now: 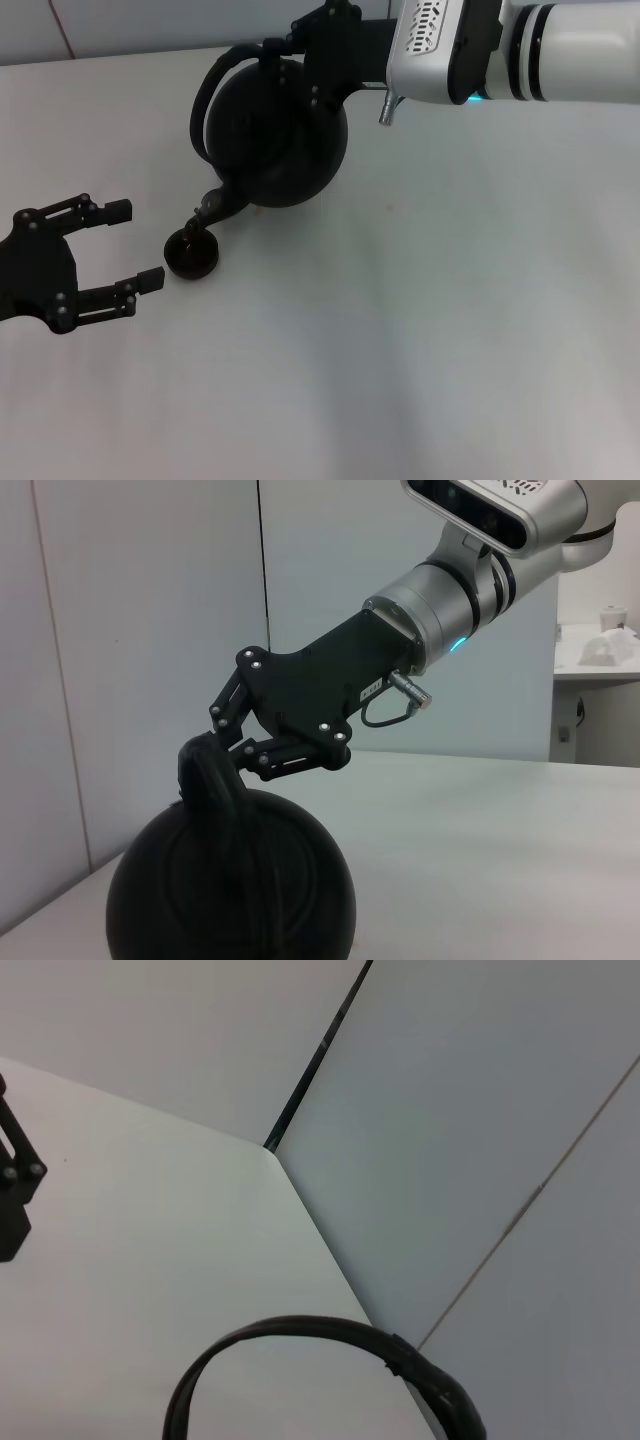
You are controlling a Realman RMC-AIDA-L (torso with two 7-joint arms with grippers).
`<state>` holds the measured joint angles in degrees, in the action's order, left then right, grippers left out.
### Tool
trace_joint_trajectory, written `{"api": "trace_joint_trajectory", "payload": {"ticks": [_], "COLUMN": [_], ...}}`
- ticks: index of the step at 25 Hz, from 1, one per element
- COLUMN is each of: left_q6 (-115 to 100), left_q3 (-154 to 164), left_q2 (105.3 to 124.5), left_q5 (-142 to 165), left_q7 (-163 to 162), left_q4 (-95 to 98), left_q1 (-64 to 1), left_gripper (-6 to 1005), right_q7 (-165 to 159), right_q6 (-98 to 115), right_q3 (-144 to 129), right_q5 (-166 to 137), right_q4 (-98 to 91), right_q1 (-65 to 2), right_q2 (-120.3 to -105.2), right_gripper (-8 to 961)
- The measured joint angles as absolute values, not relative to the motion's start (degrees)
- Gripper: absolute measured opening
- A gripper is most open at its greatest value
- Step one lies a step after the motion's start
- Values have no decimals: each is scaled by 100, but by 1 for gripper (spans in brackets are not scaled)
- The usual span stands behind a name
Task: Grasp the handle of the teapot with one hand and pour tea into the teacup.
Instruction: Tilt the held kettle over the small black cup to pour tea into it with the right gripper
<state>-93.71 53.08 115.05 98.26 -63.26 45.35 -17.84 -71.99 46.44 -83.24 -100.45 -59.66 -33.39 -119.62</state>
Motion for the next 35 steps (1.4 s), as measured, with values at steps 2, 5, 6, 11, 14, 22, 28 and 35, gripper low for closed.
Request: {"api": "trace_joint_trajectory", "payload": {"ticks": [2,5,6,11,14,22,28,35], "left_q6": [-9369,-9369,-9368,-9359,-9350,-9305,-9302,-9289], "left_q3": [5308,5308,5308,5308,5308,5308,5308,5309], "left_q2": [11504,11504,11504,11504,11504,11511,11525,11532], "left_q5": [9826,9826,9826,9826,9826,9826,9826,9826], "left_q7": [-6325,-6323,-6322,-6314,-6313,-6310,-6310,-6310], "left_q4": [4527,4512,4502,4472,4472,4473,4474,4477], "left_q1": [-1784,-1783,-1780,-1784,-1785,-1793,-1803,-1829], "left_gripper": [803,803,803,803,803,803,803,803], "right_q7": [-7198,-7199,-7199,-7199,-7198,-7198,-7242,-6905], "right_q6": [4644,4641,4641,4640,4640,4639,4382,4290], "right_q3": [-8324,-8324,-8324,-8323,-8323,-8322,-8324,-8335], "right_q5": [-10076,-10107,-10121,-10185,-10224,-10243,-10120,-8911], "right_q4": [-5984,-6001,-6004,-6047,-6062,-6074,-6035,-5694], "right_q1": [-3339,-3340,-3340,-3340,-3340,-3339,-3251,-3004], "right_q2": [-11962,-11962,-11962,-11962,-11962,-11962,-11970,-11962], "right_gripper": [106,106,105,104,103,101,99,99]}}
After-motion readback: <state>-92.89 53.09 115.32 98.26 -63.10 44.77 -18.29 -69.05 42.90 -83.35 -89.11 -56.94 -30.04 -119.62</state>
